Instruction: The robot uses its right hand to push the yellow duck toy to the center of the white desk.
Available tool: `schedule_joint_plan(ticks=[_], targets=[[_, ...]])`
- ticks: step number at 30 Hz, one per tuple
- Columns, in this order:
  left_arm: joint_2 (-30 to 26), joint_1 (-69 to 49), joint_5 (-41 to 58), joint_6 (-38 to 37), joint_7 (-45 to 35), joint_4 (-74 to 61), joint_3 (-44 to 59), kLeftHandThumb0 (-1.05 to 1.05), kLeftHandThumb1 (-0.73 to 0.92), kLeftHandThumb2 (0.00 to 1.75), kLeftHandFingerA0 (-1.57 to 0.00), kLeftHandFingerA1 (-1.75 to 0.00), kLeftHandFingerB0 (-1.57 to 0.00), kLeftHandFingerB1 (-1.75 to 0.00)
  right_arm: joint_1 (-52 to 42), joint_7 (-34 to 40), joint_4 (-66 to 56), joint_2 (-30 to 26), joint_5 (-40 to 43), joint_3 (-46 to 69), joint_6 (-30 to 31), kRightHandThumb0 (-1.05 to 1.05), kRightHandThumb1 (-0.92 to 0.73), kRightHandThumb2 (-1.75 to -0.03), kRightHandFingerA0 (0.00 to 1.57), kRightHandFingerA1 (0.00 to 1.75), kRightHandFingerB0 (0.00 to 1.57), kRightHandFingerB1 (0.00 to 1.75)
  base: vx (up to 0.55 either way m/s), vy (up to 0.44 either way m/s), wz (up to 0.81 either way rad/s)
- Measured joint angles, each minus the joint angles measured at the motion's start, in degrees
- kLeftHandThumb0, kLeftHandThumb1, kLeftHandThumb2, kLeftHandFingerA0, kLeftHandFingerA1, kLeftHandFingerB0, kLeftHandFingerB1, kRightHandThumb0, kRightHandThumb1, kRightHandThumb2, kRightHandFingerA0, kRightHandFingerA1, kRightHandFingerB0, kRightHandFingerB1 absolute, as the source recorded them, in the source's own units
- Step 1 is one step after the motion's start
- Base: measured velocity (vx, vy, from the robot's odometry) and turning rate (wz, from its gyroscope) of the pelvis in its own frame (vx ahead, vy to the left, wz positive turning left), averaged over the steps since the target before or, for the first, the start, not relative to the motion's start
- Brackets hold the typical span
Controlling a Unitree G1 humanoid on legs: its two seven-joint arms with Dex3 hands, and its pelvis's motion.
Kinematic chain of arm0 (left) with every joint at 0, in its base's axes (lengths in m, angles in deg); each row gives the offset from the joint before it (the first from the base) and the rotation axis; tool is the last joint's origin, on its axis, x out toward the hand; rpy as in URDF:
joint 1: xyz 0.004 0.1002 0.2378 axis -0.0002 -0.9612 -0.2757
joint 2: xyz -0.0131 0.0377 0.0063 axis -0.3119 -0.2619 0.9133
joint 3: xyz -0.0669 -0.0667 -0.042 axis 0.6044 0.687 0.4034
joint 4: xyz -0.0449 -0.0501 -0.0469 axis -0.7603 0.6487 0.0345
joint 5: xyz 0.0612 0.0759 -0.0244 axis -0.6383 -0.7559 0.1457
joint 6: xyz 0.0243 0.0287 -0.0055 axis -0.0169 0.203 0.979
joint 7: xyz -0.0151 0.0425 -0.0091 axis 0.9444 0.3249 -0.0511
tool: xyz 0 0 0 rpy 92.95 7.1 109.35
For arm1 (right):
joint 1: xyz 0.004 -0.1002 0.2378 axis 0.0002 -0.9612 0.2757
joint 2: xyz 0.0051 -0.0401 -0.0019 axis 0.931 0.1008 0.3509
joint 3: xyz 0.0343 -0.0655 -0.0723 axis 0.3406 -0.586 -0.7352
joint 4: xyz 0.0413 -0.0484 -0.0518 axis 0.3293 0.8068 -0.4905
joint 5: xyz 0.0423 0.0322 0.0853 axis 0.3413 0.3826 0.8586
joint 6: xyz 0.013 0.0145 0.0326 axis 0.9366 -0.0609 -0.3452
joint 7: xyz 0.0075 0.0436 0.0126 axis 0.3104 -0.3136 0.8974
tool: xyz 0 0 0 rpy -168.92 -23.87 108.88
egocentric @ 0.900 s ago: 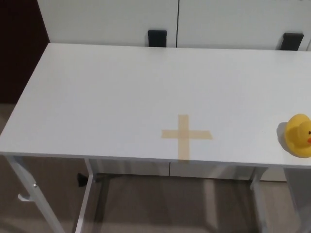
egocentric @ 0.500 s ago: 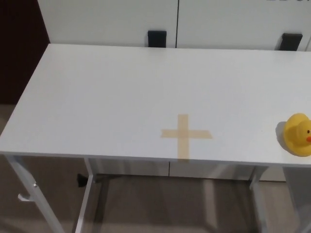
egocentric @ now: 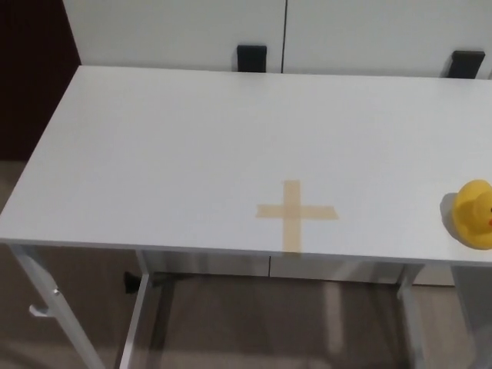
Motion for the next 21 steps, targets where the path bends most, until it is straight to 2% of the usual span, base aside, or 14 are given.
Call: schedule_joint_plan(ticks=[1, 2, 3, 4, 6, 7, 8, 9, 13, 14, 16, 17, 21], targets=[[-0.01, 0.04, 0.02, -0.01, 0.0, 0.01, 0.02, 0.58, -0.19, 1.75, -1.28, -1.1, -1.31, -1.06, 1.46, 0.21, -2.27, 0.53, 0.01, -0.84, 0.75, -0.78, -0.89, -0.68, 0.19, 0.4, 0.12, 0.29, 0.0, 0.0, 0.0], [-0.03, -0.06, 0.04, 0.0, -0.01, 0.15, 0.06, 0.59, -0.21, 1.75, -1.25, -1.09, -1.3, -1.06, 2.3, 0.4, -4.13, 1.16, 0.02, -1.56, 1.33, -0.36, -0.54, -1.12, 0.0, 0.5, 0.0, 0.5, 0.0, 0.0, 0.0], [-0.02, -0.06, 0.07, 0.0, -0.03, 0.28, 0.08, 0.59, -0.21, 1.75, -1.25, -1.09, -1.3, -1.06, 3.3, 0.55, -6.43, 2.07, 0.0, -2.58, 2.19, -0.36, -0.54, -1.12, 0.0, 0.5, 0.0, 0.5, 0.0, 0.0, 0.0], [-0.02, -0.06, 0.07, 0.0, -0.03, 0.28, 0.08, 0.47, -0.3, 1.75, -1.29, -1.08, -1.24, -1.07, 3.3, 0.55, -6.43, 2.07, 0.0, -2.58, 2.19, -0.71, -0.74, -1.11, 0.1, 0.49, 0.0, 0.39, 0.0, 0.0, 0.0], [-0.01, -0.05, 0.12, -0.01, -0.08, 0.37, 0.13, 0.47, -0.3, 1.75, -1.29, -1.08, -1.24, -1.07, 5.3, 0.62, -9.29, 3.9, -0.11, -4.82, 3.44, -0.71, -0.74, -1.11, 0.1, 0.49, 0.0, 0.39, 0.0, -0.004, 0.03], [-0.01, -0.14, 0.14, -0.01, -0.08, 0.37, 0.13, 0.56, -0.33, 1.75, -1.21, -1.08, -1.24, -1.09, 6.28, 0.6, -9.92, 4.8, -0.32, -6.17, 3.89, -0.74, -0.92, -0.72, 0.15, 0.36, 0.08, 0.28, 0.0, -0.007, 0.07], [0.0, -0.23, 0.14, -0.01, -0.09, 0.37, 0.12, 0.56, -0.33, 1.75, -1.21, -1.08, -1.24, -1.09, 6.88, 0.59, -10.17, 5.41, -0.54, -7.08, 4.16, -0.74, -0.92, -0.72, 0.15, 0.36, 0.08, 0.28, 0.0, 0.0, 0.0], [0.01, -0.36, 0.14, 0.0, -0.08, 0.33, 0.11, 0.63, -0.26, 1.75, -1.23, -1.08, -1.24, -1.08, 7.66, 0.53, -10.32, 6.25, -0.97, -8.34, 4.44, -0.72, -0.78, -1.16, 0.04, 0.48, 0.0, 0.39, 0.0, 0.0, 0.0], [0.31, -0.62, 0.14, 0.0, -0.06, 0.15, 0.0, 0.56, -0.27, 1.75, -1.26, -1.07, -1.21, -1.07, 10.33, 0.23, -6.53, 8.59, -1.94, -11.71, 4.55, -0.75, -0.81, -1.16, 0.03, 0.46, 0.03, 0.37, 0.0, 0.0, 0.0], [0.37, -0.57, 0.13, 0.0, -0.06, 0.14, -0.05, 0.48, -0.31, 1.75, -1.23, -1.09, -1.15, -1.06, 10.59, 0.12, -5.7, 8.94, -2.11, -12.16, 4.55, -0.73, -0.76, -1.18, 0.0, 0.4, 0.05, 0.36, 0.0, 0.0, 0.0], [0.5, -0.6, 0.13, 0.0, -0.06, 0.18, -0.14, 0.48, -0.31, 1.75, -1.23, -1.09, -1.15, -1.06, 11.35, -0.13, -3.47, 9.64, -2.53, -13.37, 4.54, -0.73, -0.76, -1.18, 0.0, 0.4, 0.05, 0.36, 0.0, 0.0, 0.0], [0.54, -0.56, 0.13, 0.0, -0.06, 0.19, -0.15, 0.52, -0.31, 1.74, -1.22, -1.07, -1.23, -1.11, 11.71, -0.21, -2.63, 9.85, -2.69, -13.8, 4.53, -0.81, -0.92, -0.77, 0.07, 0.31, 0.12, 0.27, 0.0, 0.0, 0.0], [0.75, -0.27, 0.13, 0.0, -0.05, 0.1, -0.19, 0.54, -0.29, 1.75, -1.25, -1.08, -1.23, -1.09, 13.07, -0.66, 0.92, 11.13, -3.52, -15.66, 4.66, -0.86, -0.91, -0.8, 0.07, 0.33, 0.15, 0.32, 0.0, 0.0, 0.0]])
